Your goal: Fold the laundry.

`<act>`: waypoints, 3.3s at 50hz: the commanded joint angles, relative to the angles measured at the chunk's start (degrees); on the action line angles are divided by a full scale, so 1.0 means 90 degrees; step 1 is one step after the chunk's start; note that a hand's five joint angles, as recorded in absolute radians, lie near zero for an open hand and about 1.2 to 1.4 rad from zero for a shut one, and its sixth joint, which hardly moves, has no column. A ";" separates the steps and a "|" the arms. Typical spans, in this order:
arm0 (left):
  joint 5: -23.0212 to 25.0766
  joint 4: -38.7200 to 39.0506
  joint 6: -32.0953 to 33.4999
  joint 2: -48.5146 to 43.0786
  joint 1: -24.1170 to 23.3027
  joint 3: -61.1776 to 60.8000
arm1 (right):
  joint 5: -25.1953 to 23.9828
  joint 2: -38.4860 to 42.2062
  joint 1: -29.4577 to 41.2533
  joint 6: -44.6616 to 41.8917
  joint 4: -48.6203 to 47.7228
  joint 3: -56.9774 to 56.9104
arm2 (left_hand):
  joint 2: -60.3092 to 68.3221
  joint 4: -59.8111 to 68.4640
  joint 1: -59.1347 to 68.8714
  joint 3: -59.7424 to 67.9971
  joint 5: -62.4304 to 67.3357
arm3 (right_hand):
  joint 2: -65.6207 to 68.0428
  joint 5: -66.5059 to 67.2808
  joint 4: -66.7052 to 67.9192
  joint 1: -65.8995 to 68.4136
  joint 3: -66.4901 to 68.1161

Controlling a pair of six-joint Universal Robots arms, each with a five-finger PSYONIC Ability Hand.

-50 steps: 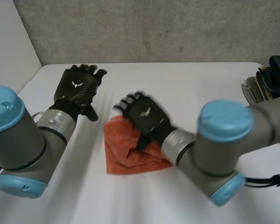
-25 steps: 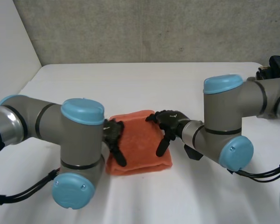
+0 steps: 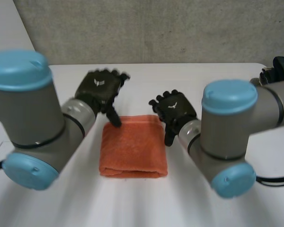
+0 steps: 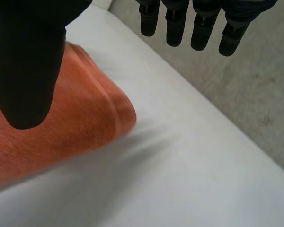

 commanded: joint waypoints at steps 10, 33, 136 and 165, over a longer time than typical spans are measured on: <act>0.3858 0.0072 -0.0100 0.0441 0.0541 0.0464 | 0.0200 0.0358 0.1175 0.0200 -0.1471 0.1446 | -0.0244 -0.0201 0.0045 -0.0264 -0.0313 | -0.0240 -0.0300 -0.0247 -0.0207 -0.0230; 0.4213 -0.0006 -0.0129 0.0402 0.0423 0.0347 | 0.0239 0.1218 0.1126 -0.0386 -0.3132 0.1222 | -0.0244 -0.0201 0.0045 -0.0264 -0.0313 | -0.0119 -0.0179 -0.0126 -0.0086 -0.0109; 0.3920 0.0442 -0.1641 0.1173 -0.0075 0.1059 | -0.0493 -0.1652 -0.7518 -0.0935 -0.1314 -0.2021 | -0.0244 -0.0201 0.0045 -0.0264 -0.0313 | -0.0240 -0.0300 -0.0247 -0.0207 -0.0230; 0.0394 -0.0270 0.2225 -0.0036 0.4299 -0.0404 | -0.2134 -0.2357 -0.2546 -0.0464 -0.1921 0.3018 | -0.0244 -0.0201 0.0045 -0.0264 -0.0313 | -0.0240 -0.0300 -0.0247 -0.0207 -0.0230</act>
